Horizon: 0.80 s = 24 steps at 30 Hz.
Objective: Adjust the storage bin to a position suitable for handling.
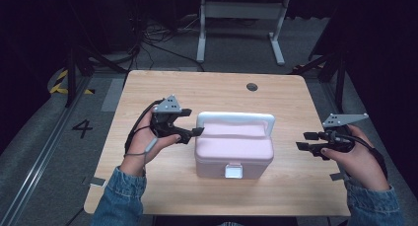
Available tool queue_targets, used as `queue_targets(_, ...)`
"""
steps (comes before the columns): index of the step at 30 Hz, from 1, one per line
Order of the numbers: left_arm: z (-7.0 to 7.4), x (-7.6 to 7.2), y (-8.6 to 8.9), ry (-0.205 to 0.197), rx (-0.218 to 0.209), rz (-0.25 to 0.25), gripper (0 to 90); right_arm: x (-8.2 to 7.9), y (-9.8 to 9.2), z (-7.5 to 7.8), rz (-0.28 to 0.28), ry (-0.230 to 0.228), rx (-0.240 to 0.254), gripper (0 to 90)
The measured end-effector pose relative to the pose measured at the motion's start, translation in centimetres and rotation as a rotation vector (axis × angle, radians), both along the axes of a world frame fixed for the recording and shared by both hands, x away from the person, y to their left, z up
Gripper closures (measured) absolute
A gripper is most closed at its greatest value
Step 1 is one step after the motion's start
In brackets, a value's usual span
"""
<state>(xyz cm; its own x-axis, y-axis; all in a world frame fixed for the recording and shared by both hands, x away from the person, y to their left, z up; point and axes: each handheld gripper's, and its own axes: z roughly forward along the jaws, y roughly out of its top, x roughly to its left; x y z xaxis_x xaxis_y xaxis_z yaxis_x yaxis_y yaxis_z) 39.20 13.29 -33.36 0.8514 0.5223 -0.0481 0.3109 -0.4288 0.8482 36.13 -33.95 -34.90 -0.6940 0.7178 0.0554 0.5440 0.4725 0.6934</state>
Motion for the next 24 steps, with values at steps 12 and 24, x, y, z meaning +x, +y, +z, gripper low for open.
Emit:
queue_targets(12,-0.8,0.7,-2.9,-0.001,0.017,-0.025,44.3,-0.1,0.1,-0.4,0.003,0.015,-0.006,49.0)
queue_targets(24,-0.7,1.0,-5.3,-0.033,0.063,-0.018,63.1,0.0,0.4,-0.6,0.006,0.024,0.002,48.6)
